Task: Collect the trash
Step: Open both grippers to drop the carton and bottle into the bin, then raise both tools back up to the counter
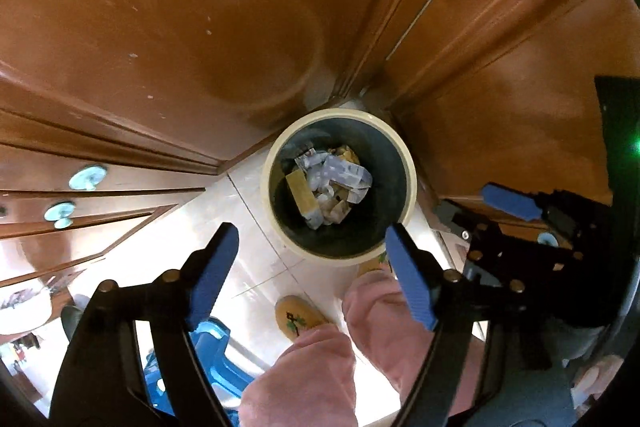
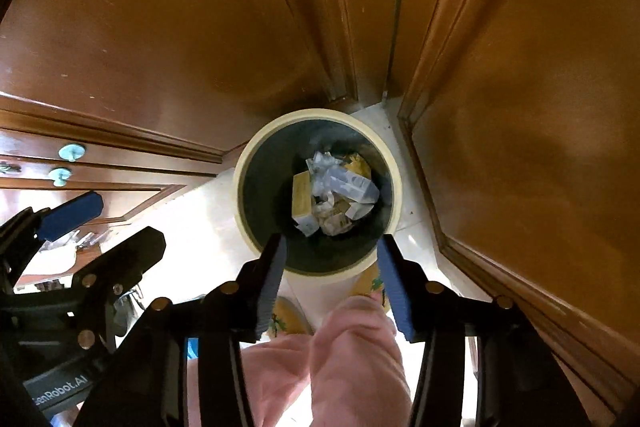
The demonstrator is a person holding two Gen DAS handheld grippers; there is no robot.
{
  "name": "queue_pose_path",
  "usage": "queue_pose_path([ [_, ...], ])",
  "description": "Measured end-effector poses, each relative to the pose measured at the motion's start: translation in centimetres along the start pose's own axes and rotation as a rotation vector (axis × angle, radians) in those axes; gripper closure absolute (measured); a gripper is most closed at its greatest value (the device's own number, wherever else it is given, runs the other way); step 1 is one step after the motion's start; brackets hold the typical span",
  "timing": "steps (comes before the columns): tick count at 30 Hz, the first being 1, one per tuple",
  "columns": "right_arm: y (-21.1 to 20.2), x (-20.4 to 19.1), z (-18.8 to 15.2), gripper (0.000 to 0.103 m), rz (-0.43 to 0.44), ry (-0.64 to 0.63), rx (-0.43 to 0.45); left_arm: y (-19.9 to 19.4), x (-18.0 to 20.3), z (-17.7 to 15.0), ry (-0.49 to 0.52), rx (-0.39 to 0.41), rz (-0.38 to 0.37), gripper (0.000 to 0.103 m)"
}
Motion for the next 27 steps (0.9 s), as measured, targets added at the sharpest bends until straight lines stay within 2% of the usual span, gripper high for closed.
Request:
queue_pose_path([
  [5, -3.7, -0.4, 1.1, 0.054, -0.01, -0.001, 0.014, -5.1, 0.2, 0.3, 0.027, -0.003, -0.003, 0.029],
  [12, -13.7, -2.6, 2.8, 0.054, -0.003, 0.017, 0.07, -15.0, 1.3, 2.0, 0.105, 0.063, 0.005, 0.029],
  [17, -23.3, -4.4, 5.1, 0.054, 0.01, 0.015, 0.16, -23.2, 1.2, 5.1, 0.138, 0.178, 0.028, 0.029],
  [21, -30.4, -5.8, 7.6, 0.054, 0.019, 0.004, 0.259, -30.1, 1.1, 8.7, 0.149, 0.313, 0.033, 0.029],
  [24, -34.6, -6.6, 9.4, 0.054, 0.018, 0.0, 0.323, -35.0, 1.0, 11.2, 0.142, 0.416, 0.031, 0.029],
  [27, -39.0, -7.7, 11.3, 0.054, 0.029, -0.006, 0.393, -38.7, 0.9, 13.1, 0.138, 0.482, 0.035, 0.029],
])
Point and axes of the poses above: each gripper's, at about its wrist camera, not at the fingertips, and y roughly the way its jaws point, x to its right, z to its top, the point moved 5 cm from there along y, roughly the way its jaws point, and after that the axes turned 14 degrees about x, right-handed, at the moved point
